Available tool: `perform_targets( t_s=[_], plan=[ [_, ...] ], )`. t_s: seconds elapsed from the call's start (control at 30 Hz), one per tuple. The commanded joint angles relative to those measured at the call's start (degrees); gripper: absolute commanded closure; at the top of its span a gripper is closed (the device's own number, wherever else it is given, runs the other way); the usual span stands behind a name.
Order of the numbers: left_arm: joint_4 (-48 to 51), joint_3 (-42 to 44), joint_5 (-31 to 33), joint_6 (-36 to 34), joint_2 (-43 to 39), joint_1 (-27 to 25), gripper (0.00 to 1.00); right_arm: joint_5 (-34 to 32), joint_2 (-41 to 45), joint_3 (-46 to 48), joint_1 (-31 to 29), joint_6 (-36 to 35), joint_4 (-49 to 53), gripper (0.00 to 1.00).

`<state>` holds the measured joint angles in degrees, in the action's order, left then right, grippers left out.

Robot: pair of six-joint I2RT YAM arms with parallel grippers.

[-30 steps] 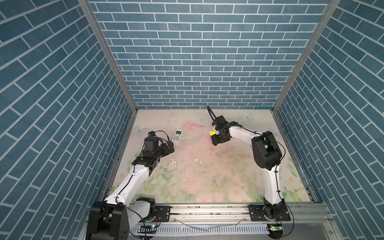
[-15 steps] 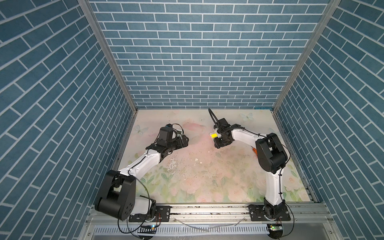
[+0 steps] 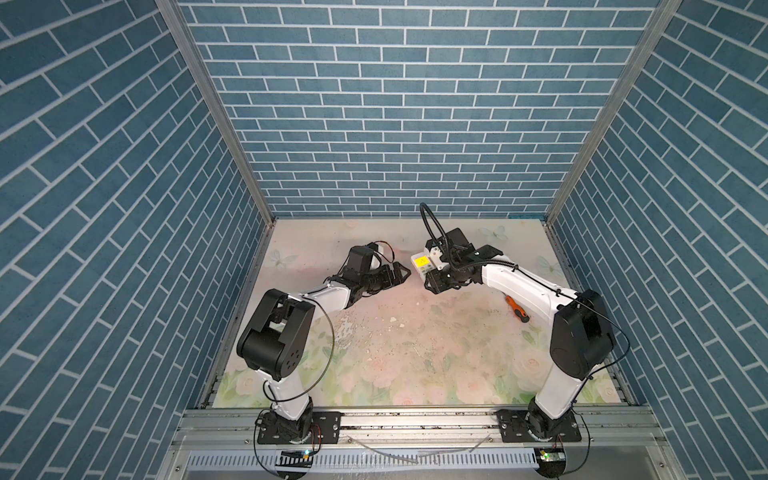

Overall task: Unload the batteries from the remote control
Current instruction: 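Lift the remote with the right gripper while the left gripper reaches toward it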

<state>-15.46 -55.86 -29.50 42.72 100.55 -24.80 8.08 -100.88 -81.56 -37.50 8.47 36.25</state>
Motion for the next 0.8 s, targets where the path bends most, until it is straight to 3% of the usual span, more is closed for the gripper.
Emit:
perform_targets(
  t_s=[0.0,0.27,0.47,0.77],
  plan=[
    [-7.0,-1.6,-2.0,2.8,0.0,-1.5,0.0,1.0,1.8,0.4,-1.1,-2.0,2.6,0.8],
    [-11.9,1.2,-0.8,5.6,-1.1,-2.2,0.0,0.8,2.6,-0.3,-1.6,-1.7,2.7,0.81],
    [-12.8,0.2,-1.6,6.1,1.2,-2.3,0.28,1.7,3.7,-0.8,-2.2,-1.7,2.8,0.82],
    [-15.2,-2.1,-1.7,8.3,4.2,-3.4,0.41,2.4,3.6,-1.6,-2.6,-1.9,2.6,0.84]
  ],
)
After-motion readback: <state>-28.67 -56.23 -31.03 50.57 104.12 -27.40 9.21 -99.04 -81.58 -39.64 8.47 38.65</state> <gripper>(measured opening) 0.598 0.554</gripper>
